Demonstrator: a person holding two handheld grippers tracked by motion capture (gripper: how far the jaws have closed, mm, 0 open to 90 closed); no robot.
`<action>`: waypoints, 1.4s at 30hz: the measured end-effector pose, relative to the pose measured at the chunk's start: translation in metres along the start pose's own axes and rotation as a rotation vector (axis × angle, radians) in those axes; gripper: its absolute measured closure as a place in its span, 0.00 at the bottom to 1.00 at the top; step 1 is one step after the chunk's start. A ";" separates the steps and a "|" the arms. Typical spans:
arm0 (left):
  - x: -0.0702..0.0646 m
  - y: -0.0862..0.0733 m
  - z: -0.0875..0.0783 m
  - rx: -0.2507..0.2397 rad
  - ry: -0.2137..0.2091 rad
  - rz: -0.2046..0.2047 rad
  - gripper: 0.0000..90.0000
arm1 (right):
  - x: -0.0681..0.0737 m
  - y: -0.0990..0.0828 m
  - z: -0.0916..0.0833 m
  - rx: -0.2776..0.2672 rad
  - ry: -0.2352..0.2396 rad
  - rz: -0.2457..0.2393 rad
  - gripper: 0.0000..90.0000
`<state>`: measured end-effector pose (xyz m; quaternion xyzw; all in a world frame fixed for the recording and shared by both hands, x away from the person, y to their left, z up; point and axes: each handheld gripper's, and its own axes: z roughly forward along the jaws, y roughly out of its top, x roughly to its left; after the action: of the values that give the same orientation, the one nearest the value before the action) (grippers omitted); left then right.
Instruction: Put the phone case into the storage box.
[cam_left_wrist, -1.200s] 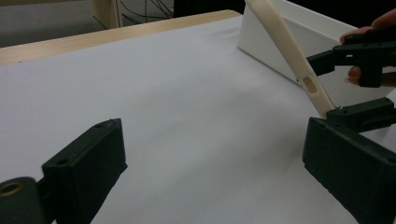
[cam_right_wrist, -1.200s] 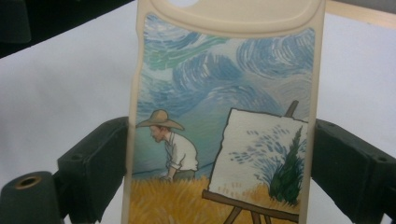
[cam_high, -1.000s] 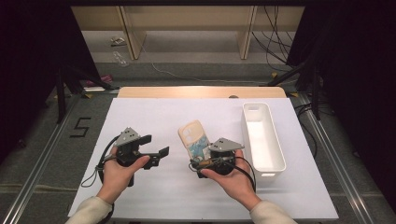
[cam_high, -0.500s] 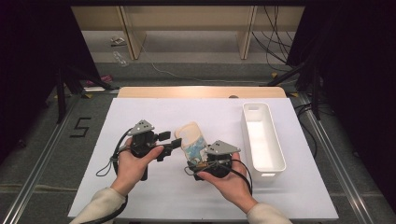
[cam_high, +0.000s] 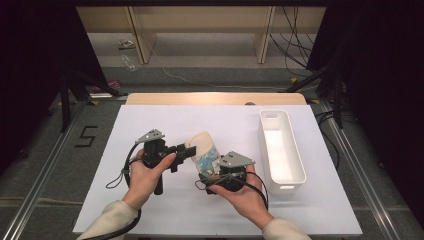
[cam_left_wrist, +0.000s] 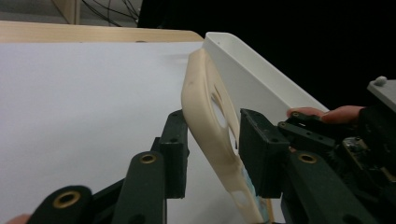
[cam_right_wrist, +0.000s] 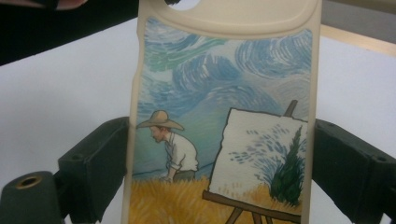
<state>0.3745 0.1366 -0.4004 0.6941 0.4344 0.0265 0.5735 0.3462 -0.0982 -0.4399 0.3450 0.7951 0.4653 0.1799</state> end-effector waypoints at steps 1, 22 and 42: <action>0.000 -0.001 0.001 0.001 -0.007 -0.011 0.65 | -0.001 0.002 -0.001 -0.013 -0.003 0.010 0.13; -0.012 -0.019 0.014 0.033 -0.107 -0.033 0.86 | -0.001 0.004 -0.004 -0.050 -0.025 0.013 0.13; -0.005 -0.020 0.011 -0.007 0.001 0.120 0.88 | -0.009 0.011 -0.014 -0.113 -0.003 -0.068 0.00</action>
<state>0.3659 0.1241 -0.4188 0.7168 0.3922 0.0628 0.5731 0.3484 -0.1093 -0.4233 0.3076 0.7787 0.5024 0.2159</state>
